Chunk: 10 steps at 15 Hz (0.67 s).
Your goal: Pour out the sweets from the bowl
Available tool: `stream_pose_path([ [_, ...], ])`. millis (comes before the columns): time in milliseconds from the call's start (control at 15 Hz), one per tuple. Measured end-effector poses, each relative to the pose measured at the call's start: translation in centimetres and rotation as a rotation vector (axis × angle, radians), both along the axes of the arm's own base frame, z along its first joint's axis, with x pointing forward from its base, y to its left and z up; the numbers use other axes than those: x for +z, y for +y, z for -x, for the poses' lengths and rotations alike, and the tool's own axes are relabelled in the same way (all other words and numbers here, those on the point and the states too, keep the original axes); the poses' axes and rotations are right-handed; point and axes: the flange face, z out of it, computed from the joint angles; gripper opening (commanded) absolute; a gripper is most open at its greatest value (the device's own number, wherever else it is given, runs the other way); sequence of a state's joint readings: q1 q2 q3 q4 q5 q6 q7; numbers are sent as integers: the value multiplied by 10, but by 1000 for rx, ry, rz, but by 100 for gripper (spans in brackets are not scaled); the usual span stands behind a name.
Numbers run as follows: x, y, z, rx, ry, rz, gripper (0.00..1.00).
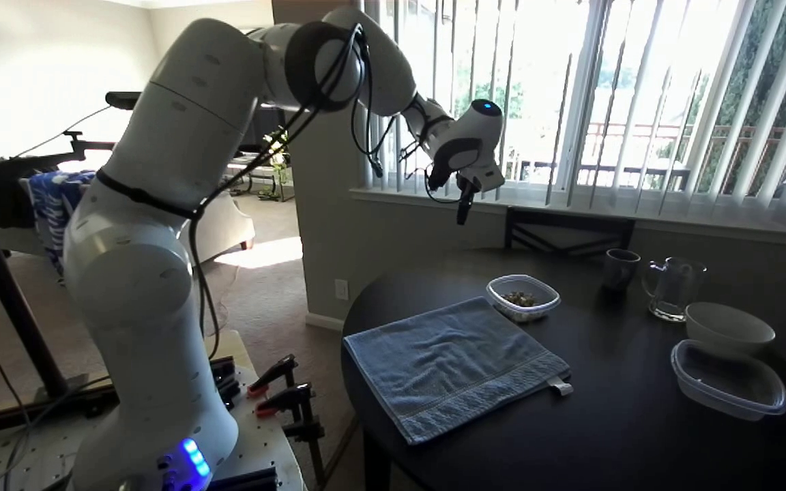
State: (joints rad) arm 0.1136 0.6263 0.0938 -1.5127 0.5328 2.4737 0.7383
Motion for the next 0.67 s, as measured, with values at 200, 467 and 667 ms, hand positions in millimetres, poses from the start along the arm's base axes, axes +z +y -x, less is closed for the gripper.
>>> stream_pose_path([
  [200, -11, -49, -32, -145, 5, -40, 100],
  [467, -42, -94, -56, -341, 20, -62, 100],
  [667, -76, -115, -65, -495, 25, -70, 100],
])
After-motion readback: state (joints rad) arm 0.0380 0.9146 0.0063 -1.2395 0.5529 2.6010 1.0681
